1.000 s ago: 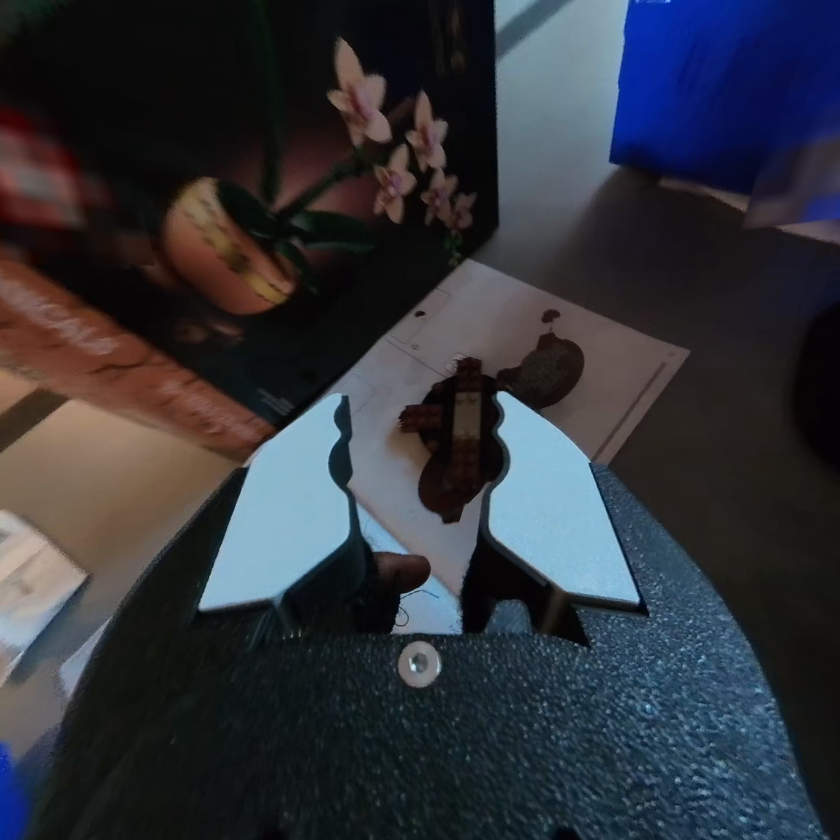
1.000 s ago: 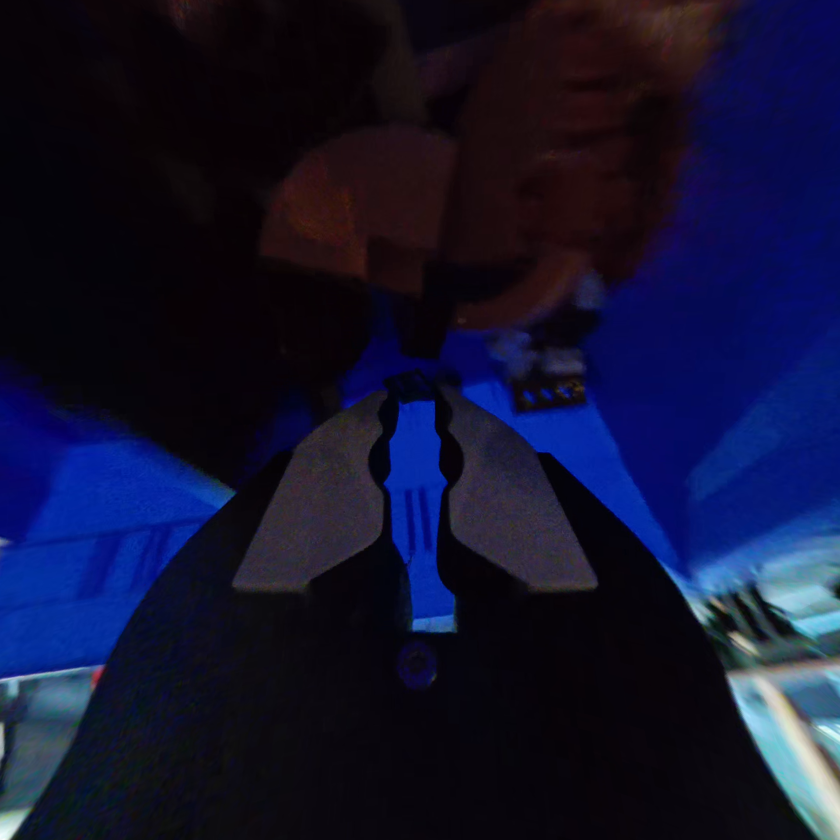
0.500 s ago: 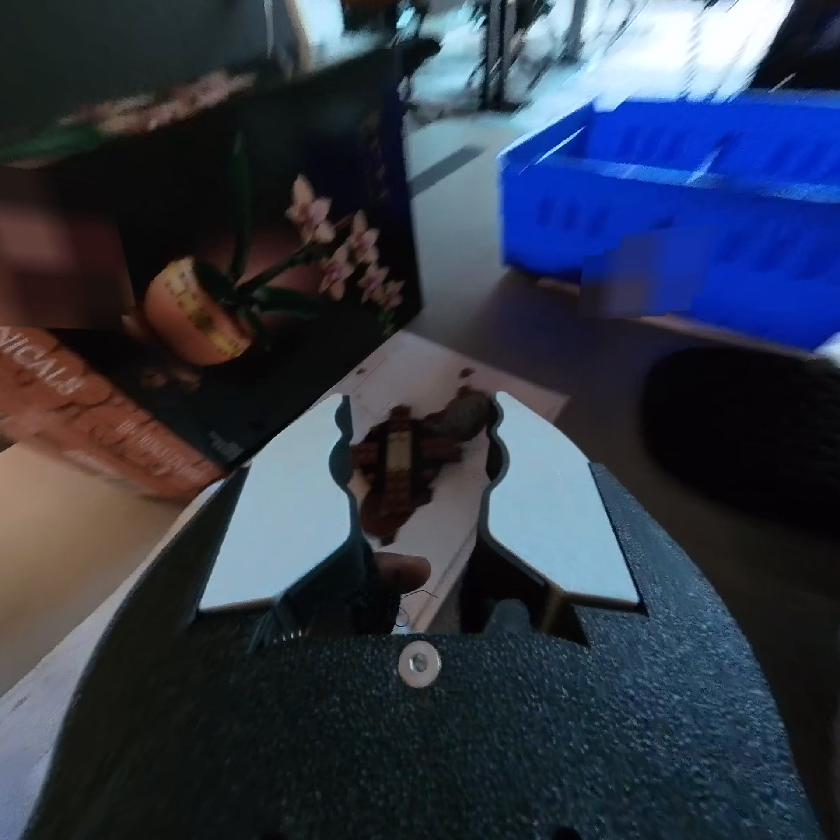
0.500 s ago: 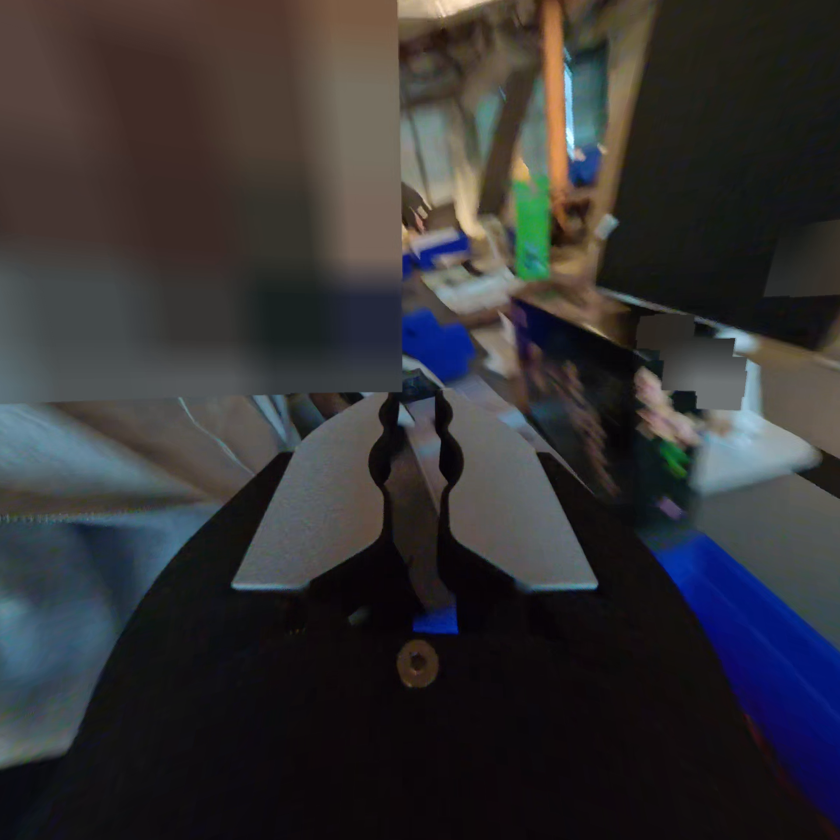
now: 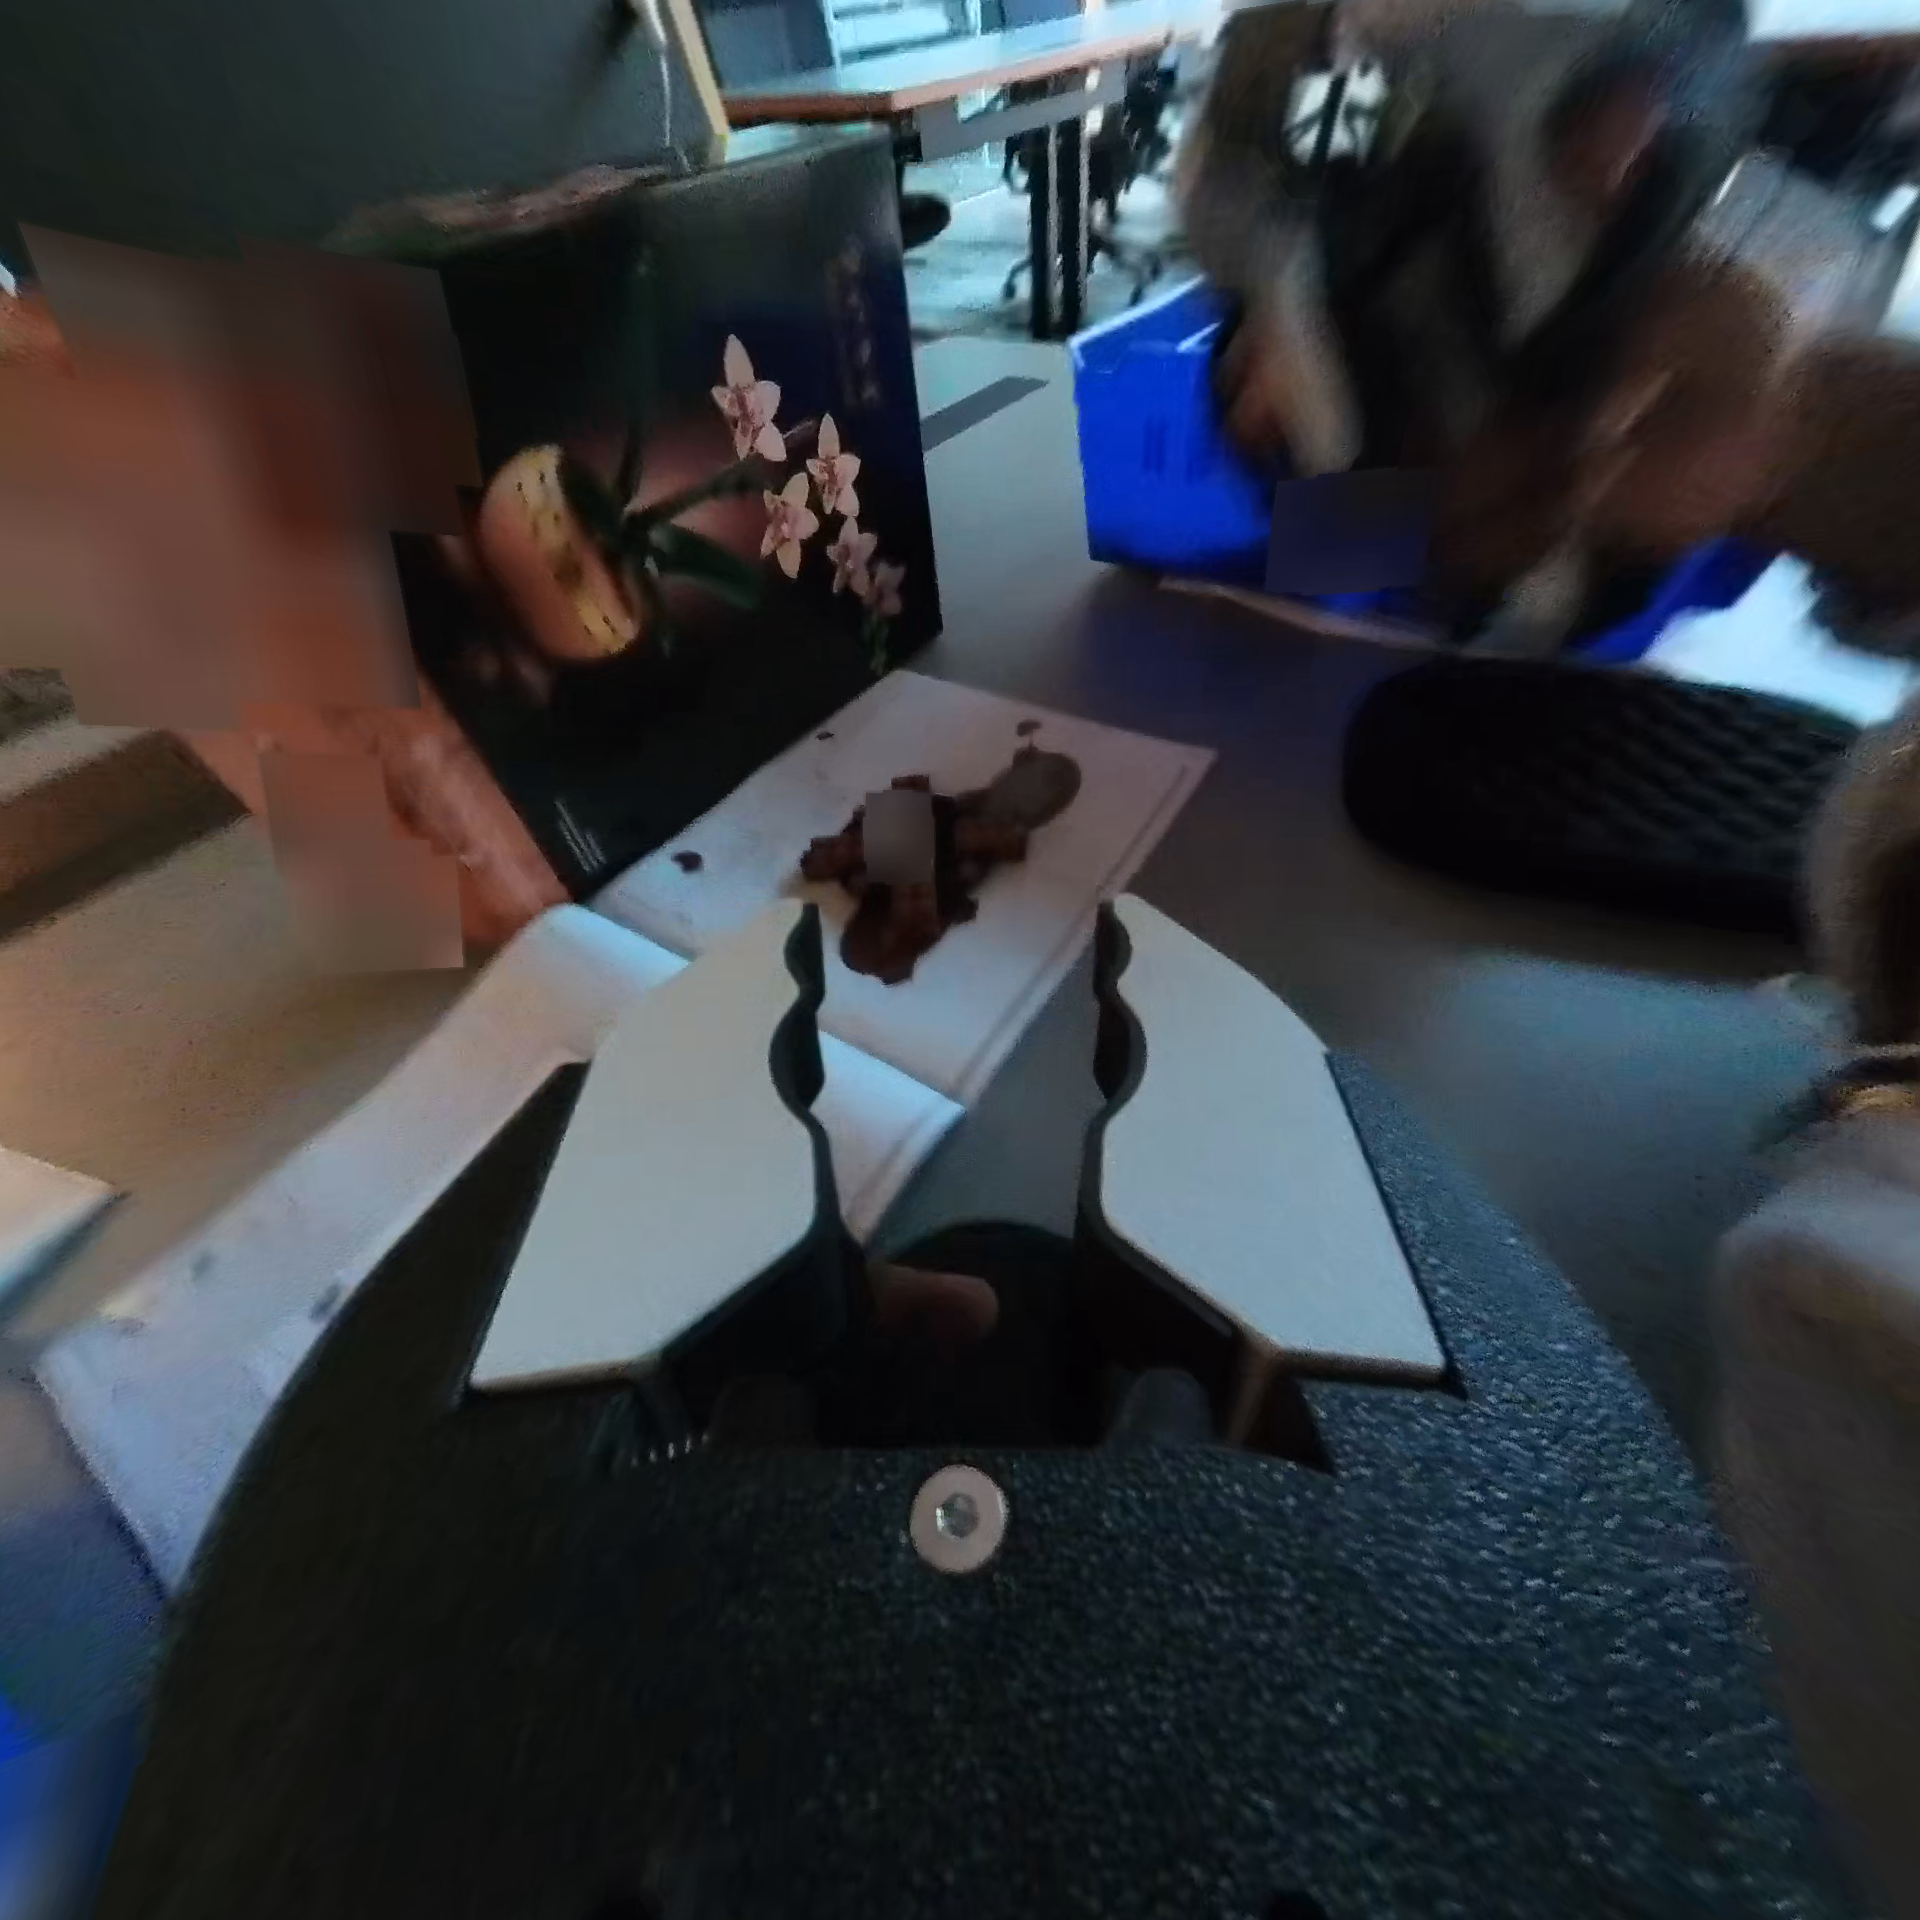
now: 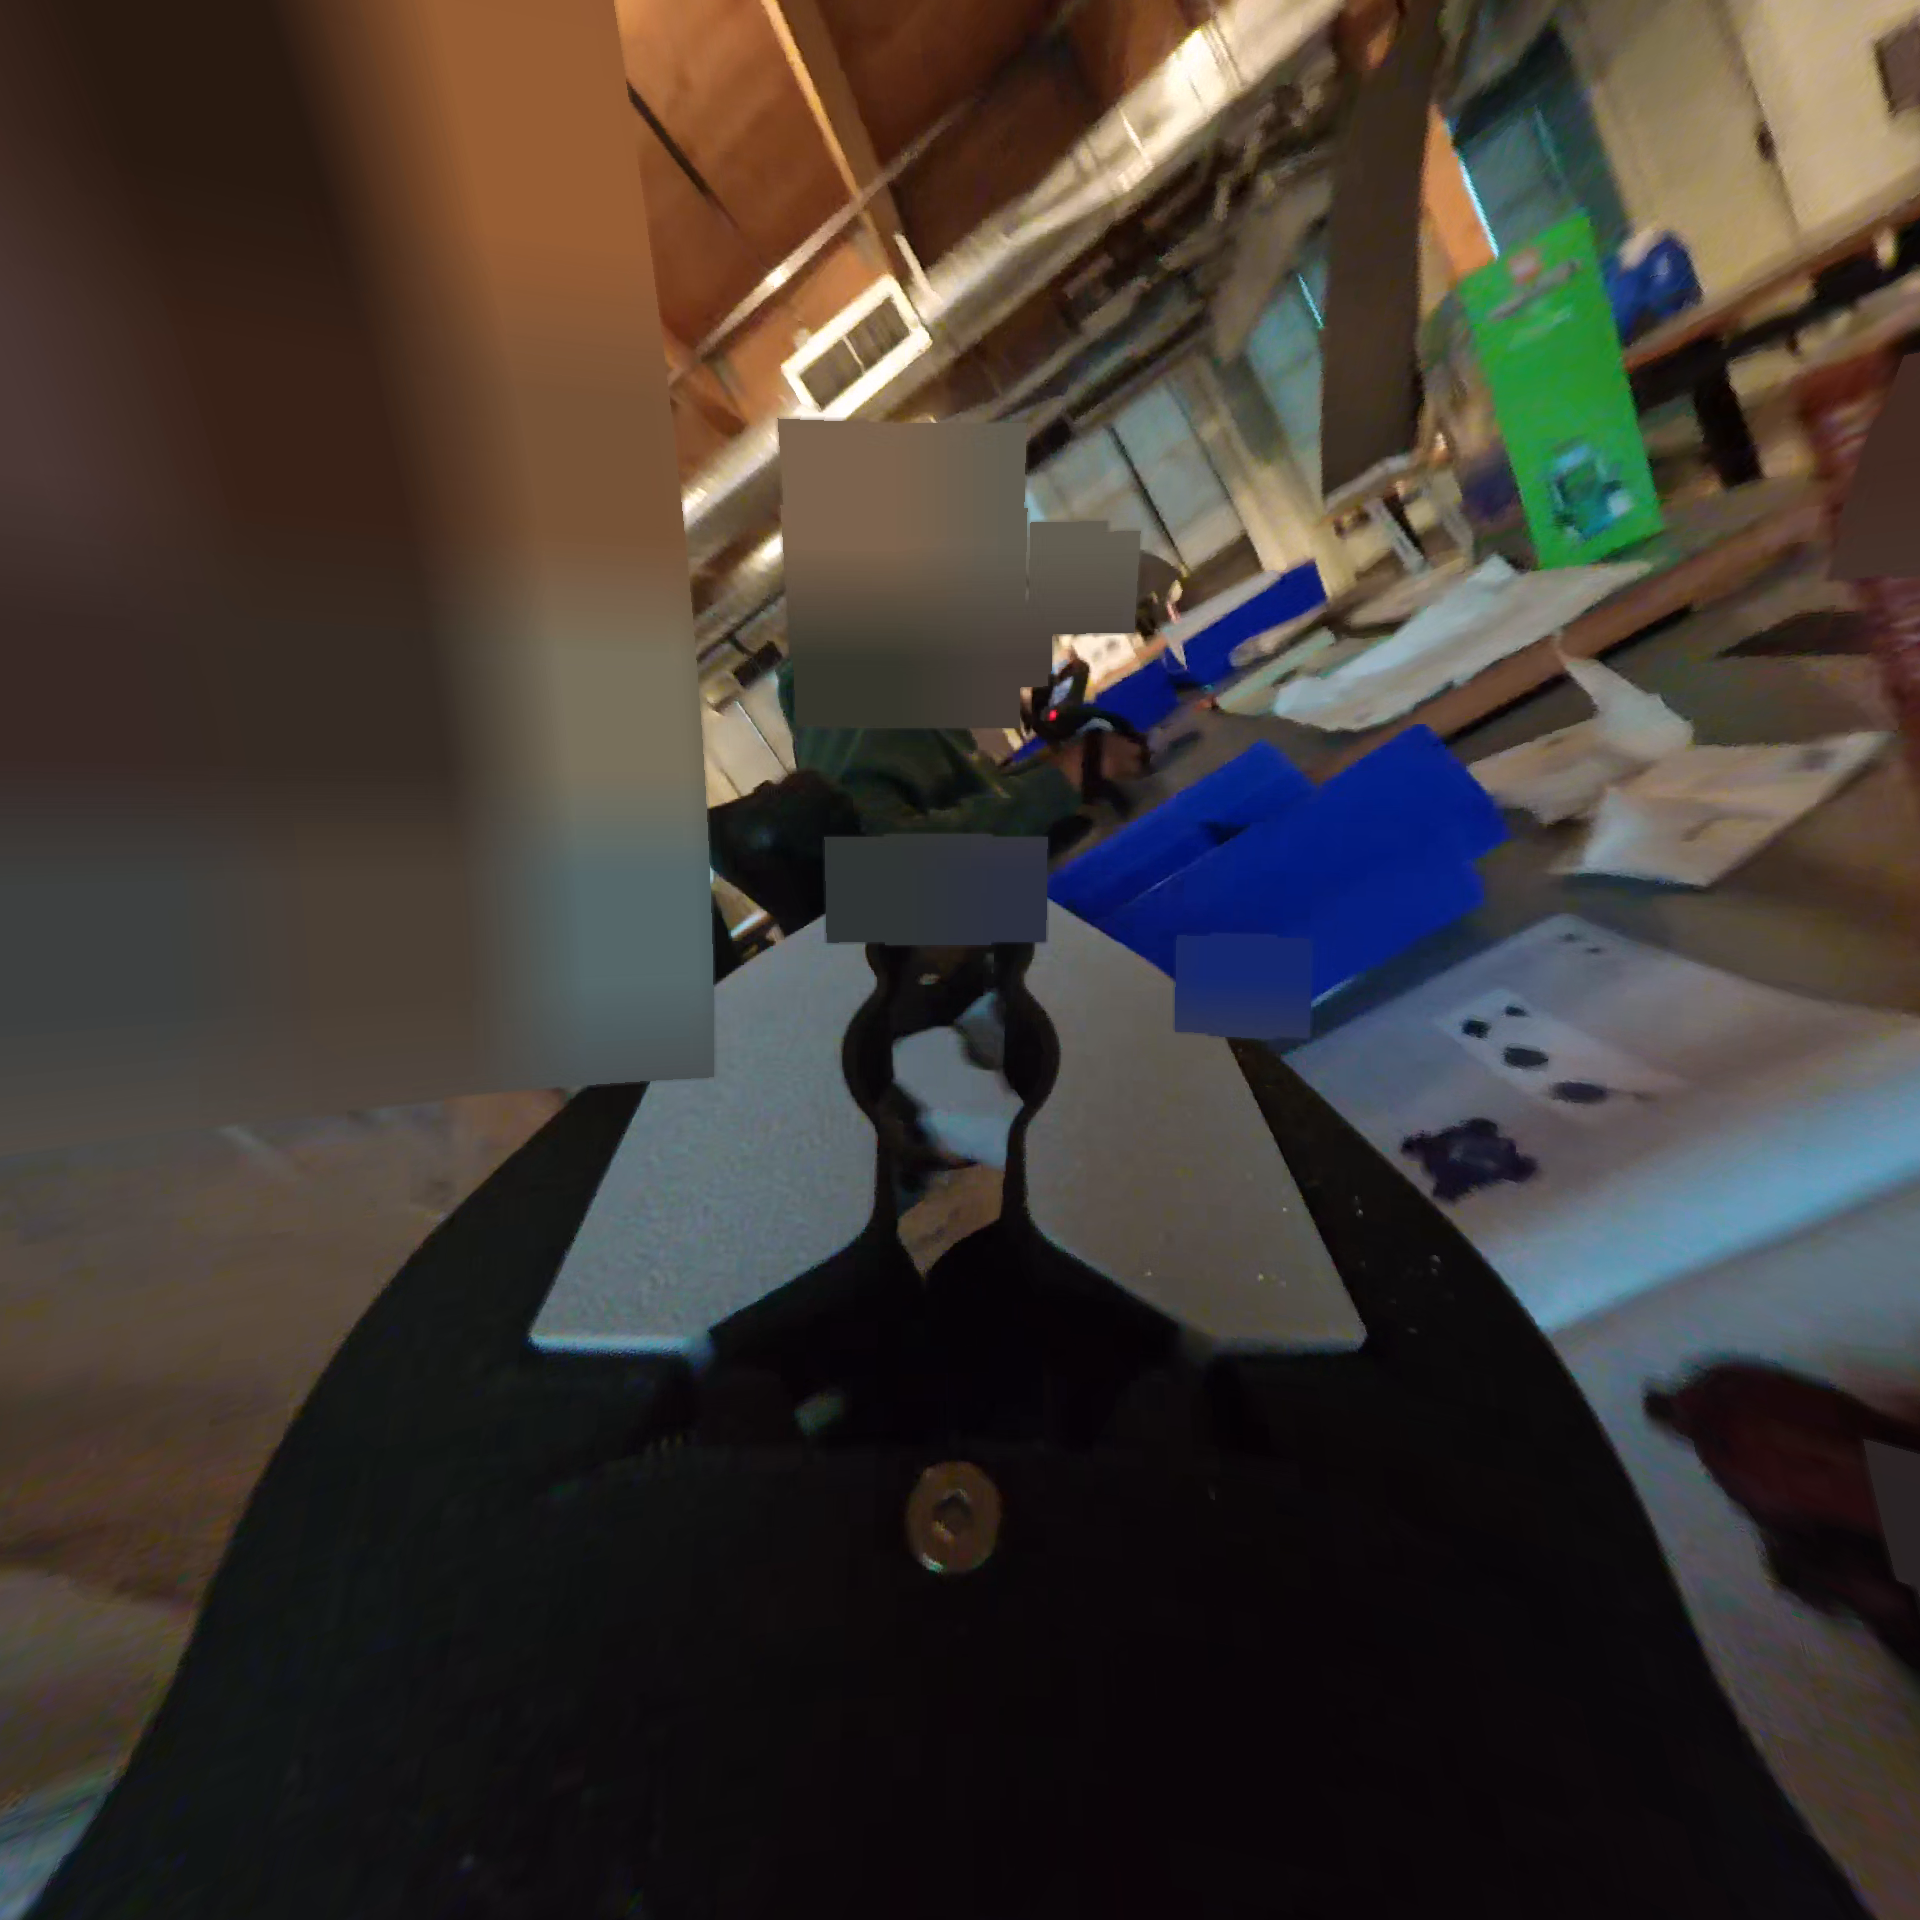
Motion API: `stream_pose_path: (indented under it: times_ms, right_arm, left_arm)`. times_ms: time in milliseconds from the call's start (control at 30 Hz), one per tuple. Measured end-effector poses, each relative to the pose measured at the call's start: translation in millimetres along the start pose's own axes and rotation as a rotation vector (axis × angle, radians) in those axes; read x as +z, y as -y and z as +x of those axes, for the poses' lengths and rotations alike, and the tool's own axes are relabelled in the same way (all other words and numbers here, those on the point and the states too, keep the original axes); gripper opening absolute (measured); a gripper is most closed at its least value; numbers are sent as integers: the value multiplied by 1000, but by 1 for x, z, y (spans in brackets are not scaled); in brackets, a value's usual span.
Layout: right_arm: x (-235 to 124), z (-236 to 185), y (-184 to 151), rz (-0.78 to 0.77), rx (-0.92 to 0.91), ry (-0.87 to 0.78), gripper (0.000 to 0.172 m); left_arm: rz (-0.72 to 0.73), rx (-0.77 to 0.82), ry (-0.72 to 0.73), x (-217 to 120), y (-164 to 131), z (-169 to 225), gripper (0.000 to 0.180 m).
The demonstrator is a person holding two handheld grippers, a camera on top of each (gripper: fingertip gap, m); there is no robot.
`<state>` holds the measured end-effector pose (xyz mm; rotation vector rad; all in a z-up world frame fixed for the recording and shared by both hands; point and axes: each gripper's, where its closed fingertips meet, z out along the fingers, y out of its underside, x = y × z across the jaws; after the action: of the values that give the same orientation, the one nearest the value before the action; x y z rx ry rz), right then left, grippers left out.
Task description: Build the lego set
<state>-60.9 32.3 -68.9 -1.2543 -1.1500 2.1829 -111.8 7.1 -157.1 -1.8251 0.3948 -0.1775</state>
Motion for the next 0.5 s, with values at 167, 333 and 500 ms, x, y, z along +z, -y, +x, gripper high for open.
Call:
stream_pose_path:
  times_ms: [167, 333, 500]
  right_arm:
    - [37, 19, -35, -71, -155, 44, 14]
    - [61, 9, -41, -56, -279, 202, 14]
    - [74, 6, -50, -101, -388, 332, 13]
  left_arm:
    - [36, -193, -179, -26, 4, 13, 49]
    - [129, -449, -350, -43, 22, 18, 47]
    - [247, -703, -486, -47, 42, 15, 41]
